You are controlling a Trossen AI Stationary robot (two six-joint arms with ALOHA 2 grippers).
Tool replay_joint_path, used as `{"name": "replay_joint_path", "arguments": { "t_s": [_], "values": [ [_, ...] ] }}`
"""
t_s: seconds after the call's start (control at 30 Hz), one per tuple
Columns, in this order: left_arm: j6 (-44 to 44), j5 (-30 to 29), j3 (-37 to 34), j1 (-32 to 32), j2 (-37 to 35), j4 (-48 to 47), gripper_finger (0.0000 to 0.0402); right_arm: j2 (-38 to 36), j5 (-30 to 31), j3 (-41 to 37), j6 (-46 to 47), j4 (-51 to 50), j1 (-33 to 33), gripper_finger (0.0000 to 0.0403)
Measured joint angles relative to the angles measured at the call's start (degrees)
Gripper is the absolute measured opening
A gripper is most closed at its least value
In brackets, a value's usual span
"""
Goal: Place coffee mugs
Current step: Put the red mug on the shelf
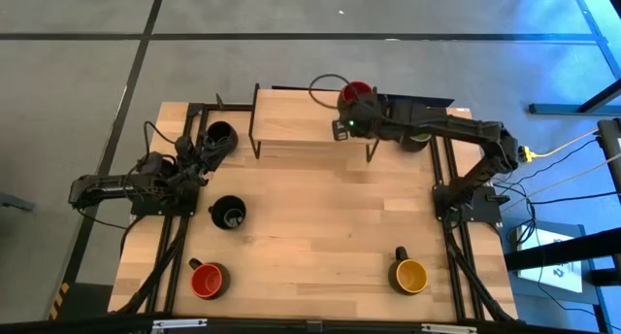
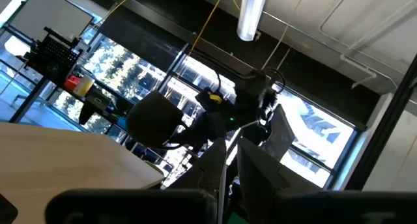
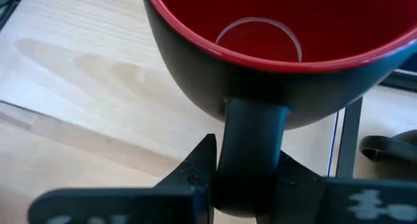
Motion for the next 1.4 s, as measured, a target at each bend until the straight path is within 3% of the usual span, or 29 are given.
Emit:
{"name": "replay_joint_path", "arguments": {
  "t_s": [0.67, 0.9, 1.4],
  "values": [
    [-0.07, -2.49, 0.00, 0.01, 0.01, -1.18, 0.0032, 2.86, -11.40, 0.07, -5.78, 0.98, -14.75, 0.0047],
    [-0.07, -2.51, 0.00, 0.00, 0.02, -1.20, 0.0032, 2.86, -13.59, 0.07, -6.02, 1.14, -16.65, 0.0047],
    [-0.07, -2.60, 0.00, 0.00, 0.02, -1.22, 0.0032, 4.18, -12.36, 0.09, -5.94, 0.12, -16.56, 0.0052]
  ]
}}
